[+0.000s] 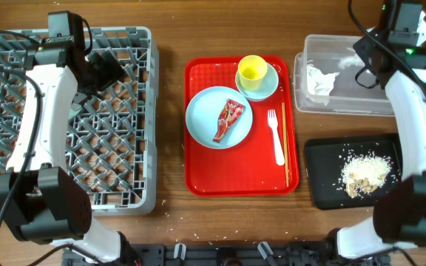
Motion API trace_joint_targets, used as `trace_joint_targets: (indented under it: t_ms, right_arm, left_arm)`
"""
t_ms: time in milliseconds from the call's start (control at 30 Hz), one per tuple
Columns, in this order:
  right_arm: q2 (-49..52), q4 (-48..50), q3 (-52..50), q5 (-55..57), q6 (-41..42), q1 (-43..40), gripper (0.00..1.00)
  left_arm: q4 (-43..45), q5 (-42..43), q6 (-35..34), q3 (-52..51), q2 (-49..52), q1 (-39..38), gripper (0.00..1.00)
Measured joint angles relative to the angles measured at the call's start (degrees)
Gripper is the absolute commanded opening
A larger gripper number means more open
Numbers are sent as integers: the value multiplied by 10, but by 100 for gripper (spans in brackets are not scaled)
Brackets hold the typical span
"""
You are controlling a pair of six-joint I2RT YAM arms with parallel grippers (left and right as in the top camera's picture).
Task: Sort waste into correct bins and load items into the dishwasher rack
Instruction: 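Grasp the tissue and drop it into the clear plastic bin, then grasp the red wrapper from the plate and drop it in the bin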
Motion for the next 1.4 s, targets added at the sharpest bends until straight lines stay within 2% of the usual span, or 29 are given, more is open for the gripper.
trace_joint_targets:
  t_ms: [33, 100, 233, 333, 400, 467, 533, 633, 733, 867, 933, 967, 1000, 1033, 1067, 1100, 1200, 1300, 1400]
  right_arm:
    - [19, 7, -1, 4, 3, -2, 100]
    - [64, 22, -8, -19, -38, -2, 100]
    - [70, 24, -13, -264, -198, -2, 98]
    - [38, 19, -13, -407, -234, 25, 98]
    - [-8, -11, -13, -432, -252, 94, 97]
    - [-28, -40, -11, -421, -259, 162, 87]
    - [-20, -61, -26, -346, -252, 280, 87]
    - [18, -58, -57, -229, -196, 369, 87]
    - [91, -24, -69, -160, -160, 428, 86]
    - [163, -4, -69, -123, -131, 437, 86]
    - [190, -4, -70, -113, -125, 437, 79]
    - [192, -3, -70, -108, -124, 437, 70]
    - [192, -1, -70, -105, -121, 437, 47]
    - [192, 5, -70, -101, -117, 437, 36]
    - [193, 10, -70, -100, -119, 437, 17]
    - [193, 14, -70, -100, -113, 437, 4]
    - [193, 9, -68, -100, -106, 437, 4]
    - [181, -35, -47, -100, -104, 421, 4]
    - [100, -40, -21, -84, -102, 365, 4]
  left_arm:
    - [0, 0, 0, 0, 0, 0, 100]
    - [0, 0, 0, 0, 0, 0, 100]
    - [0, 0, 0, 0, 0, 0, 100]
    - [0, 0, 0, 0, 0, 0, 100]
    - [0, 0, 0, 0, 0, 0, 100]
    - [0, 0, 0, 0, 0, 0, 100]
    - [0, 0, 0, 0, 0, 0, 100]
    - [0, 0, 0, 0, 0, 0, 100]
    - [0, 0, 0, 0, 0, 0, 100]
    - [0, 0, 0, 0, 0, 0, 100]
    - [0, 0, 0, 0, 0, 0, 100]
    - [0, 0, 0, 0, 0, 0, 100]
    - [0, 0, 0, 0, 0, 0, 100]
    - [0, 0, 0, 0, 0, 0, 100]
    - [0, 0, 0, 0, 0, 0, 100]
    - [0, 0, 0, 0, 0, 0, 100]
    - [0, 0, 0, 0, 0, 0, 100]
    - [0, 0, 0, 0, 0, 0, 100]
    - [0, 0, 0, 0, 0, 0, 100]
